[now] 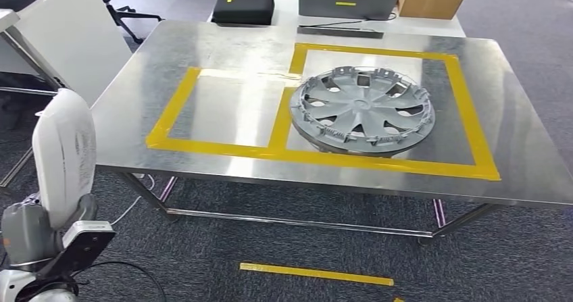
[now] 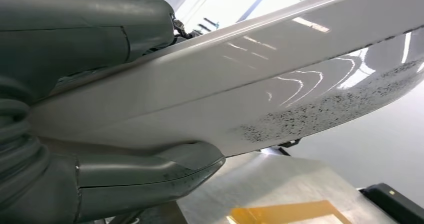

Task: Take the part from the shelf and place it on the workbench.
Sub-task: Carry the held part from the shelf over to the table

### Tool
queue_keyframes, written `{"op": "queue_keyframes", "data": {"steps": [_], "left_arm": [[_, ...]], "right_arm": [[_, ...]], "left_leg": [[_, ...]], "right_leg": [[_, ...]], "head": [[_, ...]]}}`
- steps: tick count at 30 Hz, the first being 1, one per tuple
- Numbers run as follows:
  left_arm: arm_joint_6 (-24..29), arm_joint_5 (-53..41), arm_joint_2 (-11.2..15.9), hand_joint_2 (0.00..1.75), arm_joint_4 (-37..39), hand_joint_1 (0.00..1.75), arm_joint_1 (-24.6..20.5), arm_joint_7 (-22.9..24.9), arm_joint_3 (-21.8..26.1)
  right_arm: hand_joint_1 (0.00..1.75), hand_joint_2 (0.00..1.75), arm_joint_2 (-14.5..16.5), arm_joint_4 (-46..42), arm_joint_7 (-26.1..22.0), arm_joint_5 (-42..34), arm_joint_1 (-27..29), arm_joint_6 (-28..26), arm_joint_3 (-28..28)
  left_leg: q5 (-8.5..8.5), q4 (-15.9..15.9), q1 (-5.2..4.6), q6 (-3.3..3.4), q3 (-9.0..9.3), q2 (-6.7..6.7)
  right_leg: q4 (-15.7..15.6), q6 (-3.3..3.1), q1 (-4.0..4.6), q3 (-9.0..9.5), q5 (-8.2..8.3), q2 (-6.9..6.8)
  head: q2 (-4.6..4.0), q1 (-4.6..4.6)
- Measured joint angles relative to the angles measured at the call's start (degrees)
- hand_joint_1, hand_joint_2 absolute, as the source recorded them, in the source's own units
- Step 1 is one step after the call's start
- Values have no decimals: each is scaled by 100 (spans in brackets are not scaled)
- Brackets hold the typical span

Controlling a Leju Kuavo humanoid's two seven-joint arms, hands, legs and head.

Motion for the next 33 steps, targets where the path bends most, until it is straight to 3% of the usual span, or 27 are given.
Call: {"op": "queue_keyframes", "data": {"steps": [2,3,5,7,9,11,12,13,14,16,17,18,22,24,26,27,28,29,31,33], "left_arm": [[-77,-144,3,175,25,175,-35,103,-80],[-119,-221,4,175,44,175,-60,167,-129],[-185,-348,11,175,91,175,-124,271,-235],[-220,-432,32,175,135,175,-197,347,-332],[-244,-479,70,175,172,175,-258,408,-392],[-288,-523,115,175,216,175,-288,467,-428],[-318,-546,140,175,240,175,-296,496,-441],[-354,-562,164,175,262,175,-306,523,-451],[-389,-575,191,175,283,175,-323,541,-459],[-442,-581,241,175,322,175,-374,563,-475],[-454,-586,259,175,338,175,-402,572,-481],[-463,-597,268,175,355,175,-426,593,-488],[-485,-797,278,175,389,175,-460,816,-479],[-507,-977,275,175,390,175,-476,973,-477],[-537,-1112,274,175,390,175,-487,1131,-463],[-548,-1155,273,175,390,175,-491,1199,-448],[-553,-1188,273,175,390,175,-497,1255,-422],[-555,-1208,273,175,390,175,-505,1296,-392],[-556,-1227,273,175,391,175,-531,1344,-329],[-558,-1231,273,175,395,175,-563,1363,-283]], "right_arm": [[0,175,-11,-1,0,1,-19,2,-44],[0,175,-16,-1,1,1,-28,3,-68],[0,175,-18,-2,8,2,-34,12,-115],[0,175,-19,-4,30,3,-26,30,-151],[0,175,-21,-11,49,14,-35,40,-188],[0,175,-22,-17,55,47,-52,46,-226],[0,175,-22,-19,56,70,-55,58,-238],[0,175,-22,-19,56,90,-52,76,-247],[0,175,-22,-19,56,103,-45,102,-251],[0,175,-21,-18,54,122,-35,149,-257],[0,175,-21,-18,52,137,-35,170,-262],[0,175,-21,-18,49,156,-36,186,-270],[0,175,-20,-21,30,228,-26,226,-310],[0,175,-18,-23,9,252,-41,240,-337],[0,175,-13,-23,-27,276,-53,270,-367],[0,175,-11,-23,-43,290,-50,286,-379],[0,175,-9,-23,-59,303,-42,303,-389],[0,175,-9,-23,-70,316,-36,313,-395],[0,175,-9,-23,-87,336,-36,323,-398],[0,175,-8,-23,-98,348,-55,326,-400]], "left_leg": [[-76,8,-32,-36,80,47],[-96,7,-44,-58,93,75],[-115,-14,-58,-100,114,142],[-201,66,-54,-157,120,128],[-458,582,-21,-224,-102,13],[-735,1379,30,-279,-541,-49],[-753,1627,54,-301,-710,-54],[-648,1668,74,-318,-787,-56],[-422,1475,91,-330,-757,-59],[86,737,110,-342,-520,-77],[219,406,109,-332,-404,-91],[261,209,102,-314,-341,-105],[217,87,91,-168,-303,-126],[207,58,103,-99,-268,-111],[180,59,83,-54,-258,-91],[165,60,70,-41,-247,-85],[147,60,59,-33,-228,-84],[124,60,50,-31,-197,-85],[67,59,40,-46,-118,-86],[20,64,26,-92,-78,-85]], "right_leg": [[-652,-82,61,282,298,-180],[-785,-111,85,345,320,-236],[-836,-147,87,383,299,-194],[-894,-197,47,433,307,-109],[-943,-247,4,502,306,-19],[-948,-272,-10,542,281,89],[-948,-274,-15,566,263,150],[-946,-266,-21,597,242,202],[-944,-251,-29,636,216,246],[-932,-196,-40,715,150,311],[-918,-158,-37,728,119,336],[-914,-118,-34,726,101,353],[-897,23,-51,677,36,294],[-448,58,-51,437,-188,176],[361,72,-49,-33,-477,100],[661,72,-50,-234,-527,91],[758,63,-47,-337,-461,89],[618,43,-41,-319,-281,87],[-137,-27,-13,-7,177,66],[-716,-92,29,285,359,38]], "head": [[0,-5],[0,-14],[0,-27],[0,-48],[0,-75],[0,-86],[0,-88],[0,-86],[0,-87],[0,-89],[0,-96],[0,-91],[0,-66],[0,-33],[0,-8],[0,-7],[0,-6],[0,-6],[0,-7],[0,-10]]}}
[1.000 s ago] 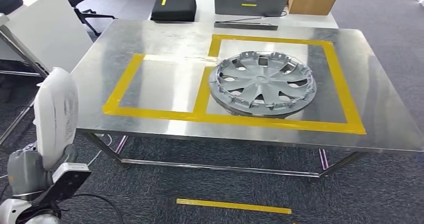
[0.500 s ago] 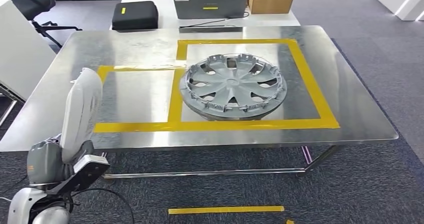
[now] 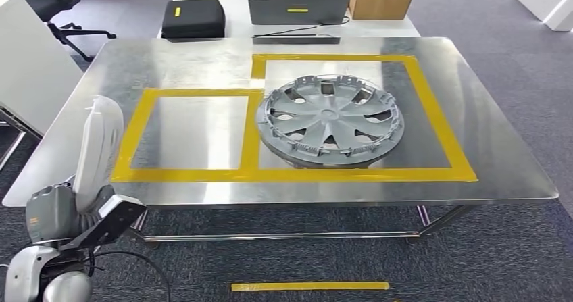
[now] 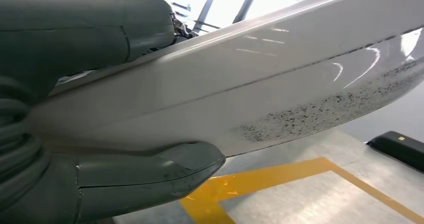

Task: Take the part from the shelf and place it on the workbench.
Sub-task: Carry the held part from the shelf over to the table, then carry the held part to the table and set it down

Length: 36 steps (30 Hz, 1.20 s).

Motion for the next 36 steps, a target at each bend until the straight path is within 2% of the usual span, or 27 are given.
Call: {"op": "queue_keyframes", "data": {"steps": [2,4,5,6,8,9,10,11,13,14,15,16,19,20,21,22,24,25,26,27,28,29,30,31,34,36], "left_arm": [[-2,-2,-1,175,3,175,-21,8,31],[-2,-3,-1,175,4,175,-34,11,53],[-1,-8,-1,175,4,175,-47,15,67],[1,-21,0,175,5,175,-60,27,87],[4,-49,-2,175,19,175,-81,69,153],[4,-58,-2,175,32,175,-88,94,200],[-2,-60,-3,175,51,175,-98,113,265],[-18,-60,-2,175,72,175,-115,126,341],[-63,-62,-1,175,110,175,-157,132,496],[-90,-67,-1,175,128,175,-179,132,563],[-112,-75,-2,175,144,175,-200,131,615],[-135,-91,-3,175,160,175,-218,130,662],[-184,-159,-4,175,187,175,-247,137,789],[-198,-185,-5,175,189,175,-258,140,824],[-214,-211,-5,175,191,175,-273,144,854],[-228,-233,-8,175,196,175,-287,147,878],[-246,-256,-11,175,214,175,-304,154,916],[-252,-259,-14,175,227,175,-304,157,930],[-255,-261,-14,175,239,175,-305,160,942],[-257,-263,-15,175,251,175,-306,166,955],[-261,-273,-16,175,263,175,-311,176,967],[-266,-285,-16,175,277,175,-323,190,980],[-274,-297,-16,175,292,175,-343,203,995],[-284,-313,-14,175,309,175,-369,215,1013],[-332,-353,-1,175,358,175,-457,229,1051],[-397,-362,22,175,393,175,-532,248,1073]], "right_arm": [[0,175,1,1,-4,7,-8,2,-1],[0,175,12,0,-5,11,2,2,-2],[0,175,17,-1,-8,14,6,1,-5],[0,175,23,-2,-13,19,3,2,-9],[0,175,23,-3,-21,36,-13,13,-17],[0,175,23,-3,-22,50,-19,22,-20],[0,175,23,-3,-16,68,-19,32,-22],[0,175,23,-3,-10,91,-13,43,-23],[0,175,27,-3,-4,122,-2,64,-27],[0,175,31,-3,-14,128,-2,72,-33],[0,175,33,-3,-29,126,-9,77,-42],[0,175,36,-3,-49,125,-18,79,-55],[0,175,40,-5,-100,116,-37,83,-100],[0,175,40,-7,-112,104,-40,83,-119],[0,175,40,-8,-120,90,-45,83,-141],[0,175,40,-9,-125,75,-49,83,-164],[0,175,42,-9,-125,58,-46,87,-199],[0,175,42,-8,-125,55,-39,90,-214],[0,175,42,-8,-125,53,-32,92,-229],[0,175,42,-8,-124,52,-28,93,-245],[0,175,41,-9,-120,52,-27,92,-259],[0,175,40,-9,-113,54,-29,91,-271],[0,175,40,-9,-104,59,-37,91,-279],[0,175,40,-10,-92,65,-44,91,-285],[0,175,42,-11,-68,121,-45,96,-302],[0,175,44,-14,-66,184,-45,98,-306]], "left_leg": [[-10,-19,-4,-63,9,4],[-45,-19,-2,-129,39,5],[-121,95,-2,-159,6,1],[-244,330,3,-187,-91,-4],[-549,1084,27,-233,-480,-10],[-630,1402,36,-251,-670,-10],[-602,1553,44,-265,-788,-10],[-443,1464,49,-270,-794,-10],[59,769,54,-253,-543,-10],[228,402,48,-238,-392,-11],[300,153,40,-215,-288,-12],[290,33,29,-192,-239,-13],[243,-45,27,-102,-213,-15],[240,-67,38,-67,-193,-14],[237,-88,50,-36,-171,-11],[224,-95,54,-11,-153,-6],[188,-93,51,19,-128,0],[163,-92,50,24,-103,0],[133,-91,50,23,-66,-3],[96,-92,51,15,-13,-6],[51,-92,52,-1,47,-8],[6,-91,42,-26,97,-10],[-29,-84,32,-55,126,-10],[-52,-82,22,-83,137,-11],[-90,-97,23,-161,162,-13],[-239,146,32,-219,79,-14]], "right_leg": [[-116,-37,27,73,-27,0],[-177,-83,-1,124,-20,9],[-217,-114,-19,171,-19,9],[-253,-144,-37,219,-24,8],[-266,-189,-39,273,-59,14],[-266,-198,-37,292,-79,24],[-265,-198,-37,318,-100,38],[-265,-191,-38,353,-125,54],[-264,-157,-39,438,-183,79],[-259,-130,-29,465,-217,86],[-256,-101,-20,477,-241,90],[-257,-71,-13,476,-259,91],[-257,24,-19,471,-302,83],[-162,52,-23,423,-361,76],[53,77,-27,308,-468,68],[409,95,-34,106,-617,61],[1238,120,-41,-402,-872,55],[1476,126,-42,-588,-870,55],[1471,125,-42,-656,-738,53],[1225,117,-43,-600,-498,49],[809,101,-42,-452,-216,36],[423,82,-32,-289,-22,21],[115,54,-24,-143,85,10],[-57,29,-14,-56,106,3],[-125,-57,-9,14,34,16],[-155,-131,-31,78,5,16]], "head": [[0,-5],[1,-16],[1,-28],[1,-41],[0,-56],[0,-55],[0,-56],[0,-57],[0,-58],[0,-57],[0,-56],[0,-51],[0,-33],[0,-21],[0,-5],[0,11],[0,28],[0,28],[0,30],[0,31],[0,32],[0,35],[0,34],[0,29],[0,11],[0,-11]]}}
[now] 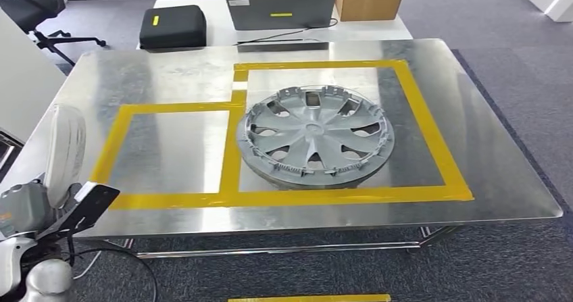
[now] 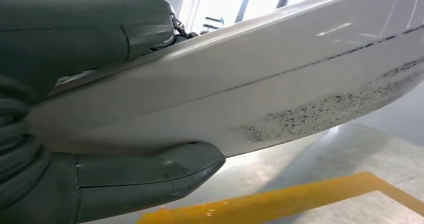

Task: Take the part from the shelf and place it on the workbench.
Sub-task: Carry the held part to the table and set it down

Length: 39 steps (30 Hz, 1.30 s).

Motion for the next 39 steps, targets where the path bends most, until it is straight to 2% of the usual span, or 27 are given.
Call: {"op": "queue_keyframes", "data": {"steps": [1,3,4,5,6,8,9,10,12,15,26,33,37,39], "left_arm": [[-42,-1,18,175,25,175,-41,19,20],[-122,-3,51,175,91,175,-101,55,60],[-158,-12,64,175,136,175,-115,67,74],[-192,-32,73,175,182,175,-129,74,82],[-224,-64,82,175,230,175,-155,80,86],[-291,-159,101,175,346,175,-257,102,88],[-322,-201,111,175,416,175,-332,114,85],[-354,-228,118,175,501,175,-414,122,75],[-402,-229,125,175,697,175,-560,103,48],[-383,-317,160,175,1051,175,-741,22,-30],[144,-1350,266,175,2798,175,-1964,-4,-626],[194,-1530,264,175,3274,175,-2249,62,-895],[194,-1735,269,175,3559,0,-2429,121,-1020],[195,-1836,272,175,3759,0,-2556,186,-1074]], "right_arm": [[0,175,2,-2,-3,34,-9,2,0],[0,175,3,-3,-16,94,-26,13,0],[0,175,3,-3,-22,124,-29,21,0],[0,175,4,-3,-22,151,-24,27,0],[0,175,6,-3,-17,177,-19,31,0],[0,175,13,-3,-6,227,-21,39,0],[0,175,18,-3,-3,251,-31,44,0],[0,175,21,-3,-2,276,-44,50,1],[0,175,25,-5,-1,327,-62,59,2],[0,175,25,-5,-27,405,-67,87,2],[0,175,114,-5,98,673,-136,233,48],[0,175,125,-5,125,709,-128,234,49],[0,0,137,-5,183,787,-134,234,58],[0,0,143,-5,208,815,-148,234,71]], "left_leg": [[-140,304,5,-23,-146,-1],[-425,1092,8,-47,-588,-1],[-462,1362,9,-49,-767,-1],[-366,1416,8,-42,-849,-1],[-152,1244,6,-25,-825,-1],[368,538,-5,31,-588,-3],[512,228,-16,58,-472,-3],[569,22,-22,68,-401,-4],[539,-120,-31,57,-364,-7],[522,-134,-39,58,-368,-12],[522,-133,-50,104,-367,-12],[524,-133,-46,106,-364,-10],[525,-136,-39,105,-364,-11],[525,-136,-34,105,-363,-11]], "right_leg": [[-10,-33,-8,33,-18,0],[-9,-72,-1,75,-63,8],[-8,-79,3,105,-86,17],[-7,-77,8,143,-112,27],[-6,-72,13,190,-139,36],[-6,-47,26,262,-199,45],[0,-24,36,281,-224,48],[13,-7,48,277,-242,48],[26,1,60,265,-250,46],[-12,-10,55,276,-241,39],[-77,77,43,302,-201,40],[-76,84,46,297,-198,43],[-74,83,53,295,-199,42],[-72,83,57,296,-199,43]], "head": [[0,-13],[0,-25],[0,-25],[0,-25],[0,-26],[0,-22],[0,-21],[0,-15],[0,-12],[0,-11],[0,-13],[0,-14],[0,-14],[0,-13]]}}
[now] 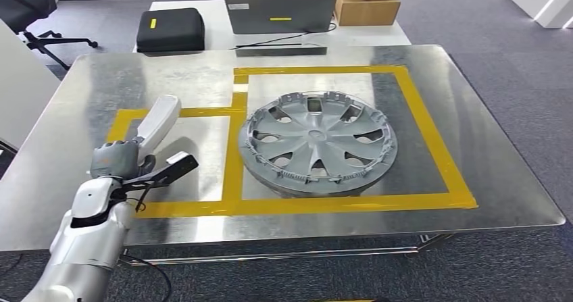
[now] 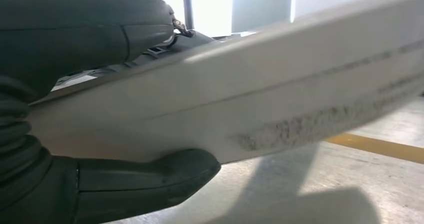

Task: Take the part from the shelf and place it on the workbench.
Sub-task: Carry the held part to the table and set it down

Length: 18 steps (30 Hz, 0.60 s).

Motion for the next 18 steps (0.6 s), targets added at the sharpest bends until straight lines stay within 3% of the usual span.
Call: {"op": "queue_keyframes", "data": {"steps": [4,8,13,18], "left_arm": [[1,-82,2,175,304,0,-175,61,-74],[140,-107,2,0,511,0,-275,51,-105],[444,-67,-110,0,412,0,-215,-43,-121],[459,848,-440,0,-813,0,454,-593,-285]], "right_arm": [[0,0,8,0,12,29,-21,0,15],[0,0,11,0,8,57,-40,1,16],[0,0,11,0,19,62,-37,-59,16],[0,0,14,0,14,-76,27,-201,-1]], "left_leg": [[0,0,4,-1,1,1],[0,0,4,-1,1,1],[0,0,3,-1,1,0],[-7,0,-2,4,0,2]], "right_leg": [[3,0,1,0,0,2],[3,-1,1,0,-1,1],[3,-1,0,2,-1,0],[2,3,-1,4,-9,5]], "head": [[0,-1],[0,-1],[0,0],[0,0]]}}
